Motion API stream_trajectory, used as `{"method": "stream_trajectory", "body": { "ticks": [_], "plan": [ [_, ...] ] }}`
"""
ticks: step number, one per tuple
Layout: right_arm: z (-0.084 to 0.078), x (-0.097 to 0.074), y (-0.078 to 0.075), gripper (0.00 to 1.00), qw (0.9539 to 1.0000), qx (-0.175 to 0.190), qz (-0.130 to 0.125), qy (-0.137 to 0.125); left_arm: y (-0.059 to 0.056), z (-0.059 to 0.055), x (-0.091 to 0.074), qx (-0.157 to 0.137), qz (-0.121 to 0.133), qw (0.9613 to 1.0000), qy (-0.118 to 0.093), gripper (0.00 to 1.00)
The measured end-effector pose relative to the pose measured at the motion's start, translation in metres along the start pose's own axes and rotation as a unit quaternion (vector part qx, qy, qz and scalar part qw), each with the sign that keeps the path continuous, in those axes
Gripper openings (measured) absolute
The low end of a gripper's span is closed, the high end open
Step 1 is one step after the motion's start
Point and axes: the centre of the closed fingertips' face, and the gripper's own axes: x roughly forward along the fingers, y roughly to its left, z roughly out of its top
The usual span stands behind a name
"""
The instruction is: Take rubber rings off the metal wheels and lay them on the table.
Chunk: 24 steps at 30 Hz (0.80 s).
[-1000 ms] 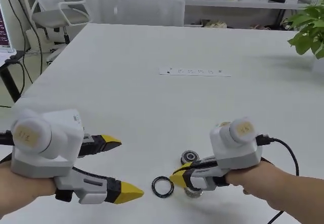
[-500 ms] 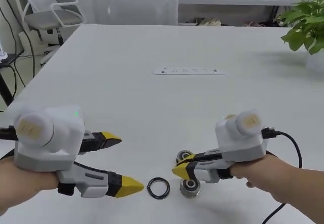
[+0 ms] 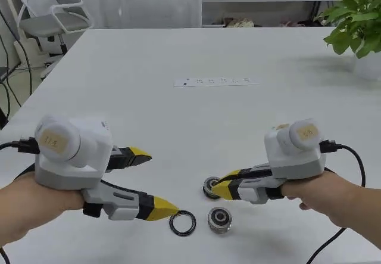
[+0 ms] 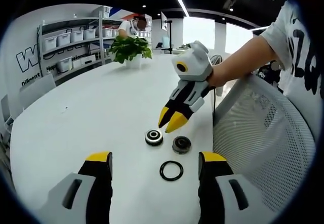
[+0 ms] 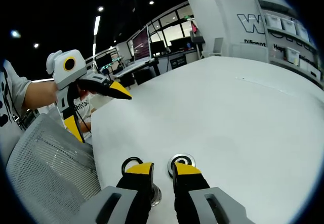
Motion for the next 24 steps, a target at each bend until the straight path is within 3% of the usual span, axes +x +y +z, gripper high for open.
{"method": "stream_trajectory", "body": {
  "ticks": [8,16,21,24],
  "plan": [
    [0.001,-0.007,-0.013,0.15,0.9999,-0.004,-0.014,-0.003,0.005,0.011,0.013,0.016,-0.007,0.9998,0.0,0.64],
    [-0.006,-0.011,-0.022,0.18,0.9996,-0.017,-0.023,0.003,0.01,0.018,0.025,0.01,-0.009,0.9999,-0.011,0.58],
    [-0.009,-0.011,-0.027,0.19,0.9987,-0.044,-0.025,0.01,0.013,0.019,0.035,0.012,-0.011,0.9998,-0.008,0.57],
    [-0.011,-0.01,-0.031,0.21,0.9987,-0.042,-0.027,0.012,0.013,0.018,0.042,0.014,-0.014,0.9998,-0.003,0.56]
  ]
}}
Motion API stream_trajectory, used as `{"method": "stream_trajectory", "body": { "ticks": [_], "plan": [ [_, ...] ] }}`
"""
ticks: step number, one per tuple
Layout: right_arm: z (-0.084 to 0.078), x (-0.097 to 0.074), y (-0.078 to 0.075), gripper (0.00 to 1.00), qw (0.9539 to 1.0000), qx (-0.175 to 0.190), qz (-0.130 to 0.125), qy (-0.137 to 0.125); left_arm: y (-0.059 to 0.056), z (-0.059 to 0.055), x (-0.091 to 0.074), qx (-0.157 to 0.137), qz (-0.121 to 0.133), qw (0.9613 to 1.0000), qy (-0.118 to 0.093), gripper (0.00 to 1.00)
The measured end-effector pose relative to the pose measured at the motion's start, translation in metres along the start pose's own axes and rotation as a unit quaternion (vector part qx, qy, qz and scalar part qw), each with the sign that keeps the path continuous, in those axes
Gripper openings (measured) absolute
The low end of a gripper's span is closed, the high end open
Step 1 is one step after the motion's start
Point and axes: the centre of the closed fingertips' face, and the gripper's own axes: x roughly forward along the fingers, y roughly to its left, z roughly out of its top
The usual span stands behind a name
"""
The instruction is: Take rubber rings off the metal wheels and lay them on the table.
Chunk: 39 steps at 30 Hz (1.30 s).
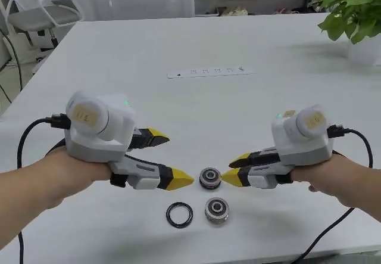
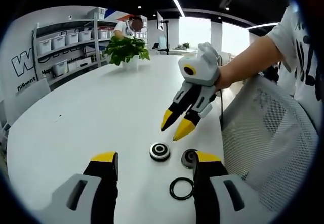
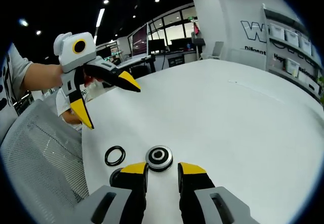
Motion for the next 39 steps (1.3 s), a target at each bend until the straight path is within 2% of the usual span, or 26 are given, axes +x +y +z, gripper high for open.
{"method": "stream_trajectory", "body": {
  "ticks": [10,22,39],
  "plan": [
    [-0.009,0.005,0.002,0.22,0.9998,-0.015,0.004,0.011,-0.003,-0.013,0.02,0.004,-0.017,0.9995,0.026,0.54],
    [-0.014,0.013,0.005,0.24,0.9995,-0.024,0.01,0.019,-0.004,-0.022,0.038,-0.003,-0.032,0.9987,0.04,0.49],
    [-0.018,0.013,0.004,0.24,0.9995,-0.023,0.01,0.02,-0.009,-0.021,0.06,-0.03,-0.046,0.9977,0.038,0.37]
  ]
}}
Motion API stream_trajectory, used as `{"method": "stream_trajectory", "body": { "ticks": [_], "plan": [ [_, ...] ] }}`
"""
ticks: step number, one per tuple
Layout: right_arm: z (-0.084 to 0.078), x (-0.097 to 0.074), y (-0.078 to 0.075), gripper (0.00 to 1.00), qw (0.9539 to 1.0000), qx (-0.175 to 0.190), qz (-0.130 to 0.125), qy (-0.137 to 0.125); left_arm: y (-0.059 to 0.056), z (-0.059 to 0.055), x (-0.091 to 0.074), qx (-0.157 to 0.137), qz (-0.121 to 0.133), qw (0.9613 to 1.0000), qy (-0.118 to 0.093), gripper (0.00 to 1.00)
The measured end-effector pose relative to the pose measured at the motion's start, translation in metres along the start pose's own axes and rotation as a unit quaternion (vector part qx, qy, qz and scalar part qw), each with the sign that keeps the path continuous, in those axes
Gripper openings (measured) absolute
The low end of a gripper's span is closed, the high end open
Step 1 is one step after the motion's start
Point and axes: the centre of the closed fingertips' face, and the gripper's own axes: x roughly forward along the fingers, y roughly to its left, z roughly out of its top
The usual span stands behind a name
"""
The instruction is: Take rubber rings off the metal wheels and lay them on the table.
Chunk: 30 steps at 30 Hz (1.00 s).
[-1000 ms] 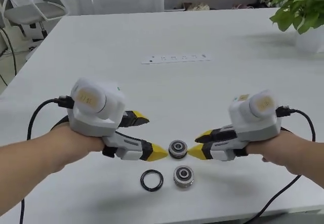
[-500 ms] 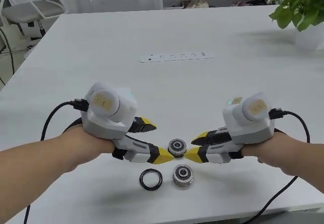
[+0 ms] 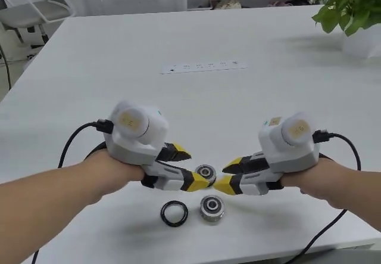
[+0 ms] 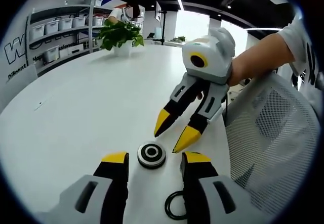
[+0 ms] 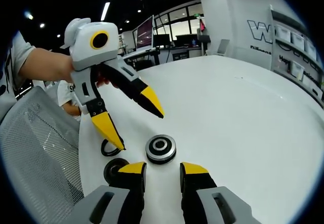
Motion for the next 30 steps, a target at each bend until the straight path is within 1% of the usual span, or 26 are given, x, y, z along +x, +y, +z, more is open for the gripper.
{"method": "stream_trajectory", "body": {
  "ticks": [8,16,19,21,24,26,27,28,30],
  "plan": [
    [-0.002,0.0,-0.001,0.24,1.0,0.001,-0.001,0.0,-0.001,-0.001,0.01,-0.004,-0.004,1.0,0.004,0.31],
    [-0.003,0.0,0.0,0.24,1.0,0.002,0.0,0.001,-0.004,-0.003,0.018,-0.004,-0.009,0.9999,0.012,0.24],
    [-0.005,0.0,0.0,0.24,1.0,0.003,0.0,0.002,-0.004,-0.006,0.02,-0.005,-0.01,0.9998,0.018,0.22],
    [-0.005,0.0,0.0,0.24,1.0,0.003,0.0,0.003,-0.003,-0.006,0.02,-0.002,-0.008,0.9998,0.016,0.2],
    [-0.005,0.0,0.0,0.24,1.0,0.003,-0.001,0.002,-0.002,-0.006,0.02,-0.009,-0.007,0.9998,0.016,0.16],
    [-0.005,0.0,0.0,0.24,1.0,0.003,-0.001,0.002,-0.002,-0.006,0.02,-0.007,-0.005,0.9998,0.016,0.15],
    [-0.005,0.001,0.0,0.24,1.0,0.003,0.0,0.002,-0.001,-0.007,0.021,0.005,0.002,0.9998,0.018,0.14],
    [-0.005,0.001,0.0,0.24,1.0,0.003,0.0,0.002,0.0,-0.007,0.021,0.011,0.004,0.9997,0.019,0.13],
    [-0.005,0.002,0.0,0.24,1.0,0.002,0.001,0.003,0.001,-0.007,0.021,0.014,0.008,0.9997,0.021,0.11]
  ]
}}
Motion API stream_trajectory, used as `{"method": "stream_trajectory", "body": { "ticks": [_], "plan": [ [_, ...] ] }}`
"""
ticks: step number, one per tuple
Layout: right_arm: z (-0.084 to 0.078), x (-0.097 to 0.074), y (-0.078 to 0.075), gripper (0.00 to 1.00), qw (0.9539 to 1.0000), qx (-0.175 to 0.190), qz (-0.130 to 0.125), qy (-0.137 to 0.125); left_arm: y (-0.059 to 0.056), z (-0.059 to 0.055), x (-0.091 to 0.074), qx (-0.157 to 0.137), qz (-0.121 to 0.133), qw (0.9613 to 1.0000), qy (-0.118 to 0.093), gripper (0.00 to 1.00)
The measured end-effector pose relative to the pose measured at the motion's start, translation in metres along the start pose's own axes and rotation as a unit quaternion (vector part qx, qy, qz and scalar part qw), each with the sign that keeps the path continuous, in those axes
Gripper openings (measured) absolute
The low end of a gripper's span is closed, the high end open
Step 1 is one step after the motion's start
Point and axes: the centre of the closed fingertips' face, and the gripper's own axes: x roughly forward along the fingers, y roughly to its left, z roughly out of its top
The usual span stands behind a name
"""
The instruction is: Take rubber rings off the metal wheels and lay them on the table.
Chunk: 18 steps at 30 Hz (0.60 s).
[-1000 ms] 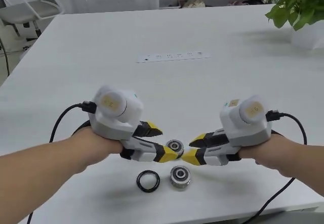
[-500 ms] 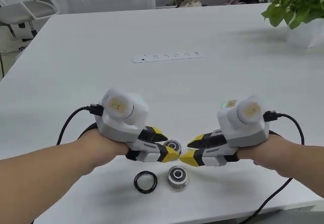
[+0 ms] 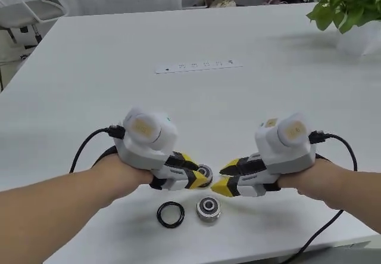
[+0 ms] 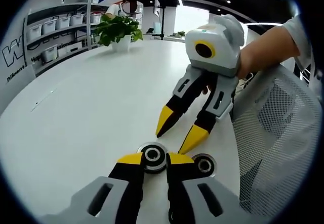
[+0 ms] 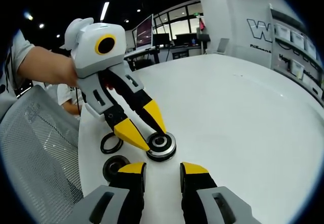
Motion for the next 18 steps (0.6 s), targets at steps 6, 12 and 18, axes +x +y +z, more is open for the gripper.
{"method": "stream_trajectory", "body": {
  "ticks": [6,12,18],
  "plan": [
    [0.003,0.002,0.001,0.25,1.0,-0.001,0.002,-0.002,0.001,0.0,0.001,0.027,0.01,0.9996,0.002,0.08],
    [0.012,0.007,0.004,0.24,0.9999,-0.006,0.004,-0.009,0.004,-0.001,0.001,0.026,0.015,0.9995,0.002,0.07],
    [0.013,0.014,0.005,0.24,0.9998,-0.019,0.002,-0.004,0.003,-0.001,0.0,0.021,0.019,0.9996,0.002,0.07]
  ]
}}
